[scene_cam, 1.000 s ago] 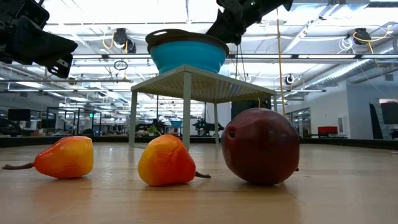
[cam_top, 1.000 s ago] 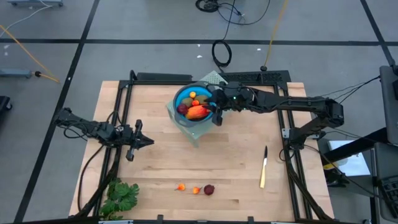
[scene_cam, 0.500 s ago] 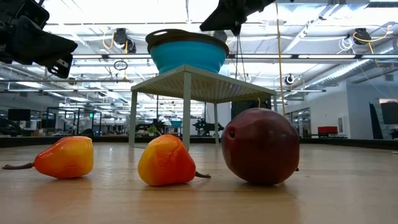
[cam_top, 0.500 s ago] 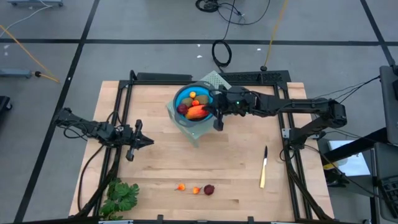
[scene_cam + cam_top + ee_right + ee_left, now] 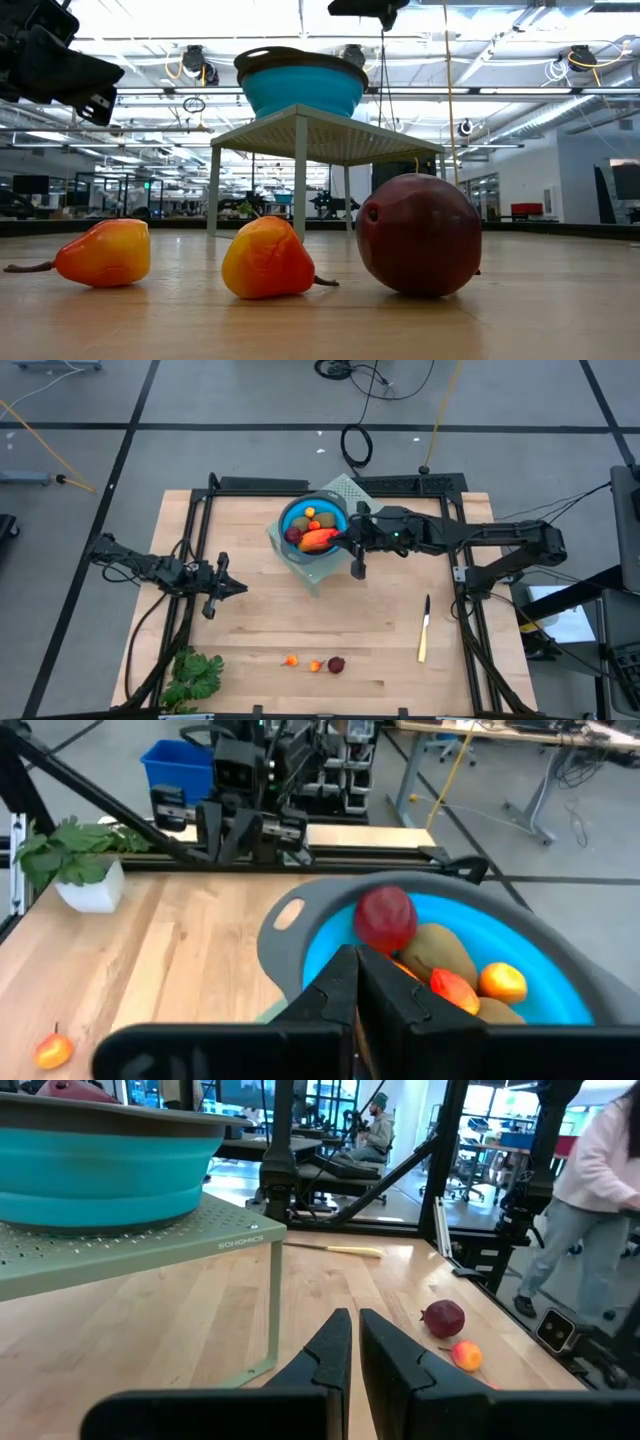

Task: Pick & Place Fruit
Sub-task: Put the red pomegranate into the blue strainer bowl on the shelf

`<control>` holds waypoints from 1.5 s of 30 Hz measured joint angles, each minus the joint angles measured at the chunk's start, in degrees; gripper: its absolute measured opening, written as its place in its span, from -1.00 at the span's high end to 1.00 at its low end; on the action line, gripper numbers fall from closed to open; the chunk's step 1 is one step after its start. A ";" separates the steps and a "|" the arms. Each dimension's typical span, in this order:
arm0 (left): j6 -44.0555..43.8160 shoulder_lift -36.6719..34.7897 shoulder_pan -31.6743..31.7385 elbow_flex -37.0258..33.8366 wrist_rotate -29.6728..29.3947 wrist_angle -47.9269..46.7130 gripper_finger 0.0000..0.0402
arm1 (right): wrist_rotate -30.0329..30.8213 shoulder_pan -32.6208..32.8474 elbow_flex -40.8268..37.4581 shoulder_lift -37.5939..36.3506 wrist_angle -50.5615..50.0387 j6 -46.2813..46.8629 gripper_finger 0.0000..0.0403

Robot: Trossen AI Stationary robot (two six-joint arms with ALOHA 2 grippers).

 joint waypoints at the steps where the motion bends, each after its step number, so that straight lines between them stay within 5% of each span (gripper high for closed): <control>1: 0.00 0.00 -0.02 -0.03 -0.01 0.27 0.88 | 0.68 0.41 0.00 -0.53 -0.24 0.01 1.00; 45: -0.28 -0.02 -0.02 -0.04 0.00 0.50 0.88 | 1.25 28.52 -0.02 -5.33 -1.79 1.48 1.00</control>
